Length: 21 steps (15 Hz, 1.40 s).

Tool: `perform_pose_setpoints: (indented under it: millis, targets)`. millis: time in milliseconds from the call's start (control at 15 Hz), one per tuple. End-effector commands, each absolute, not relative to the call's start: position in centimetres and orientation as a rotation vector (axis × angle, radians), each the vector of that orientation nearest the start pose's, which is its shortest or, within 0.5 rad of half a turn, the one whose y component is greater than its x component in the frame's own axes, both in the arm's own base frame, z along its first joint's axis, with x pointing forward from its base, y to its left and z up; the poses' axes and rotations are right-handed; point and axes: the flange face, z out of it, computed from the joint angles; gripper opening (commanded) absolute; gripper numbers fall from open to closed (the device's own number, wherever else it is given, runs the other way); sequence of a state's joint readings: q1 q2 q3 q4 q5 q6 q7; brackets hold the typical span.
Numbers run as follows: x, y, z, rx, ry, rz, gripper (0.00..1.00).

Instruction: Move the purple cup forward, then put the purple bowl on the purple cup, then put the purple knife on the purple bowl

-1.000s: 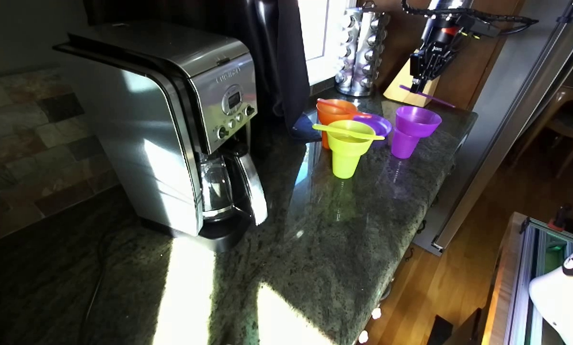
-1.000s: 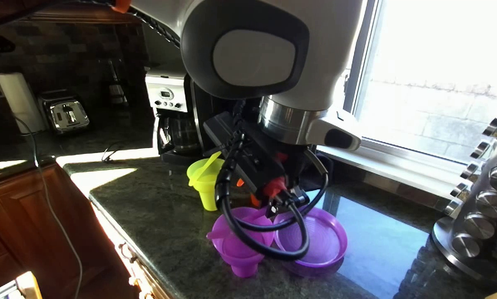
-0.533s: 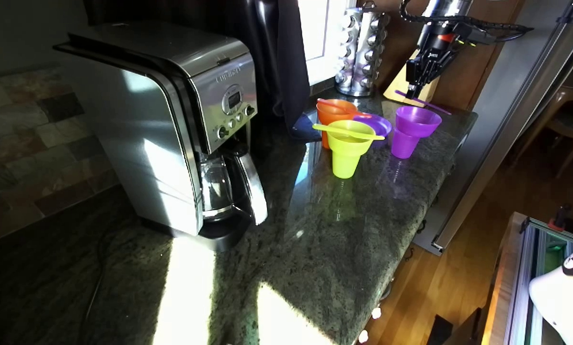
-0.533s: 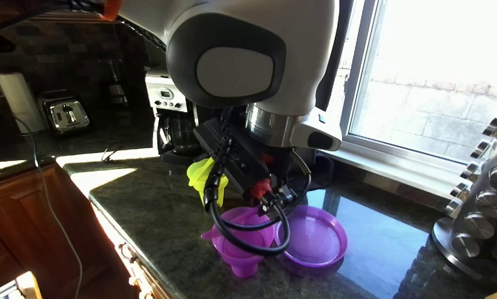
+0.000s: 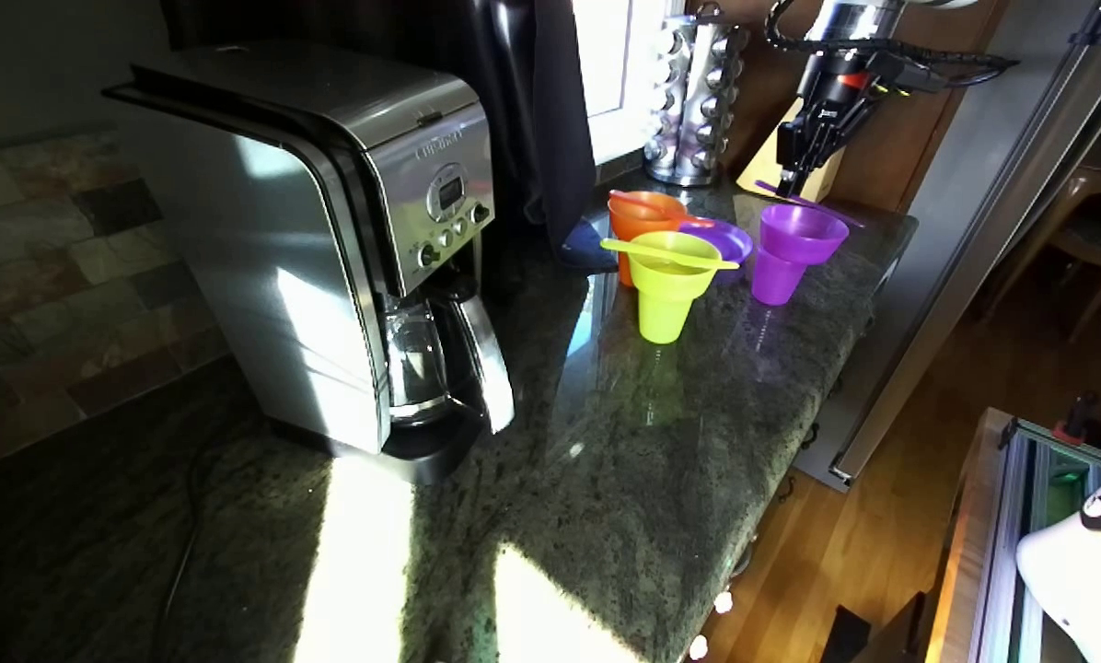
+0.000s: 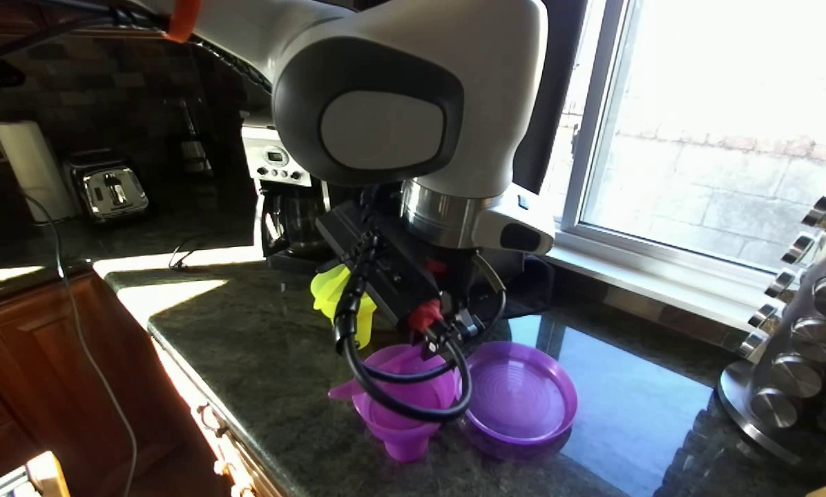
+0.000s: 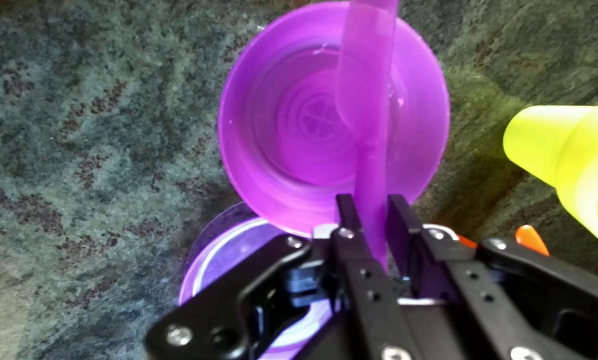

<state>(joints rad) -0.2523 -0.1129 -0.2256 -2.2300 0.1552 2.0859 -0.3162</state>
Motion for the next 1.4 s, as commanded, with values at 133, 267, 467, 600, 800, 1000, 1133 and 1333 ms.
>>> perform_pose_setpoints:
  millis: [133,267,467,600,800,1000,1133,1333]
  targets:
    - [44.4,-22.2,41.3,-2.966,0.339,-0.063,0.05]
    - [44.3,-22.3,41.2,-2.973,0.342,-0.058,0.05]
    - [44.4,-22.4,40.9,-2.977,0.352,-0.049,0.05]
    - [44.4,-22.4,40.8,-2.978,0.355,-0.043,0.05]
    - [44.4,-22.3,40.6,-2.975,0.352,-0.030,0.05]
    - [44.5,-22.3,40.4,-2.976,0.355,-0.024,0.05]
    - [44.5,-22.3,40.3,-2.976,0.355,-0.023,0.05]
    - [44.6,-22.3,40.2,-2.979,0.356,-0.016,0.05]
